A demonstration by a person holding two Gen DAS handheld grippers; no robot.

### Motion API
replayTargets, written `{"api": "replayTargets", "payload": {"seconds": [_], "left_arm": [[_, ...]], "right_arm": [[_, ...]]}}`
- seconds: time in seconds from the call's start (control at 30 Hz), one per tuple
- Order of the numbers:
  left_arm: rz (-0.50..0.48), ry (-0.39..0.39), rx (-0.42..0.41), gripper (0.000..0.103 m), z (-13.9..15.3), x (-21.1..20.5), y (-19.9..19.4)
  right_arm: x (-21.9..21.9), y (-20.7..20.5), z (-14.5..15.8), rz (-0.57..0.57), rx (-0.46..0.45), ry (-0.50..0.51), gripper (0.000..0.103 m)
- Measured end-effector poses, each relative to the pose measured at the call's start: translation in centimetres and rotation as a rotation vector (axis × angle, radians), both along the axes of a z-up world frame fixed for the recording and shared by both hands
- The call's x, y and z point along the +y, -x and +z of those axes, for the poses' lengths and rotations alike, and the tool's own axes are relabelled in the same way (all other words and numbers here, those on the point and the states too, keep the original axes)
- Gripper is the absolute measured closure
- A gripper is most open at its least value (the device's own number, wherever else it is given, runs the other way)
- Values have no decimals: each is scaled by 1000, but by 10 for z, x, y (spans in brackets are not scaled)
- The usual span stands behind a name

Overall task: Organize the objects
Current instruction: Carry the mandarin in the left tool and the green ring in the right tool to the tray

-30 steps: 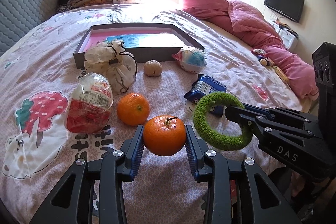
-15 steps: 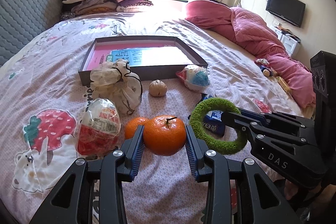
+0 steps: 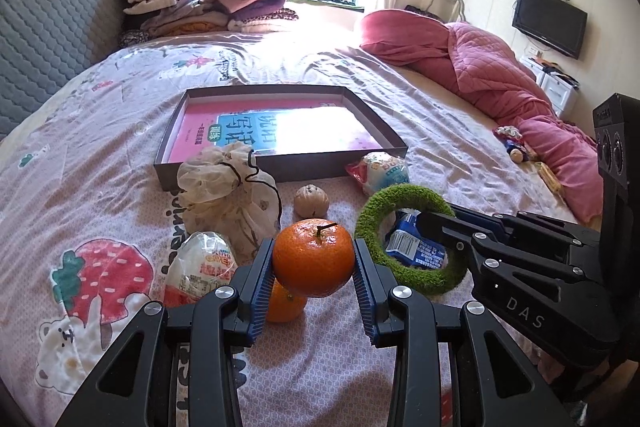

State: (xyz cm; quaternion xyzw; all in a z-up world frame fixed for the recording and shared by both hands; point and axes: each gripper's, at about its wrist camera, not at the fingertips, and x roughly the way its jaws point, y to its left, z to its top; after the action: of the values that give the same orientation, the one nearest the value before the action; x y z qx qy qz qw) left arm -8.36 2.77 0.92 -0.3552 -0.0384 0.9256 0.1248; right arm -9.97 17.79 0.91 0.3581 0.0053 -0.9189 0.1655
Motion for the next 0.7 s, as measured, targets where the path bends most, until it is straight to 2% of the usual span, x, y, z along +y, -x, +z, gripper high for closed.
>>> {"api": "replayTargets", "payload": {"seconds": [0.7], "left_arm": [[78, 21, 14, 65, 13, -12, 43]], "right_arm": [[-9, 36, 24, 38, 81, -9, 90]]}}
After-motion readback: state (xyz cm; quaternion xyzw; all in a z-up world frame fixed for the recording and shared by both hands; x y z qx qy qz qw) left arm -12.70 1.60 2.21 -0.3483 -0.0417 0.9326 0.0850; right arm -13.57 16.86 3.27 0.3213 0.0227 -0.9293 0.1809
